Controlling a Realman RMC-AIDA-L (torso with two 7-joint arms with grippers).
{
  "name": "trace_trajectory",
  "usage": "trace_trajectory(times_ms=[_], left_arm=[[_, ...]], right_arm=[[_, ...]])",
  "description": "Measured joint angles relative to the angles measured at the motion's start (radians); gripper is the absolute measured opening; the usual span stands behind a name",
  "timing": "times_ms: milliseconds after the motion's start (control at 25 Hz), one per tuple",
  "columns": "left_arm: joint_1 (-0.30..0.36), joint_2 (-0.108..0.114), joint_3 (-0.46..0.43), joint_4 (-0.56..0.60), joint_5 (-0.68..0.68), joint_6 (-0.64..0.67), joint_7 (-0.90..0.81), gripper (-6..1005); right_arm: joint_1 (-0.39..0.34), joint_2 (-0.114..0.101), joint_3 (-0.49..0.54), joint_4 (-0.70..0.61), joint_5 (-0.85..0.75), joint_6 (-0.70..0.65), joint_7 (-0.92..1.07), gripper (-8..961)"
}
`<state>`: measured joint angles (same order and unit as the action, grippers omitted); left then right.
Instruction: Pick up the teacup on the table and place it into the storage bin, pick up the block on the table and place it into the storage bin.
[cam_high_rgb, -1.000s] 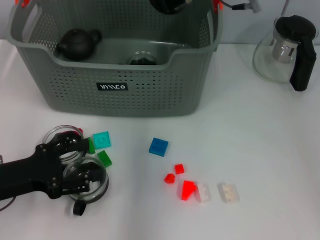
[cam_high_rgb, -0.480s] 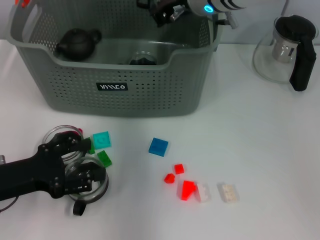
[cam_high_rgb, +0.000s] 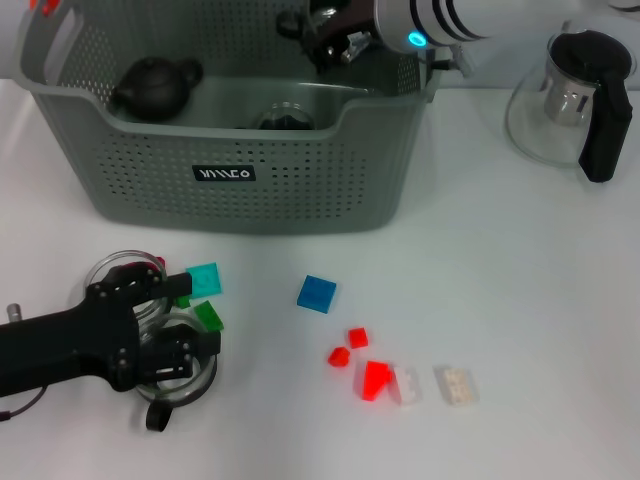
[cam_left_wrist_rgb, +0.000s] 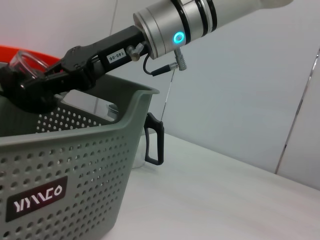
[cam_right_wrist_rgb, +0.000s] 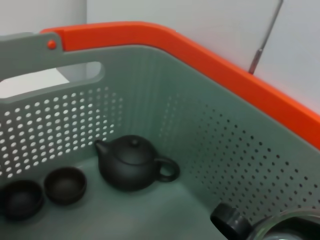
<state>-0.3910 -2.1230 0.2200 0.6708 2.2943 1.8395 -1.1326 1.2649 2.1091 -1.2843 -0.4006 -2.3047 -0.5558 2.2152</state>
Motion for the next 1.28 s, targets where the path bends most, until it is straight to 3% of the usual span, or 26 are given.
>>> trace_trajectory(times_ms=[280,520,1280], left_arm=[[0.0,0.001,-0.005,-0.001,-0.001,0.0,0.005,872],[0.0,0.002,-0.005,-0.001,-0.001,-0.005,0.007,873],[-0.003,0.0,-0.005,-0.001,-0.001,-0.013,0.003,873]], right_arm=[[0.007,0.004,-0.018,0.024,0.022,0.035,-0.024,58],[0.015,0.005,-0.093,0.052,0.15,0.059,-0.074,57],[0.026,-0.009,-0.099,0.073,0.15,0.005,-0.039,69]])
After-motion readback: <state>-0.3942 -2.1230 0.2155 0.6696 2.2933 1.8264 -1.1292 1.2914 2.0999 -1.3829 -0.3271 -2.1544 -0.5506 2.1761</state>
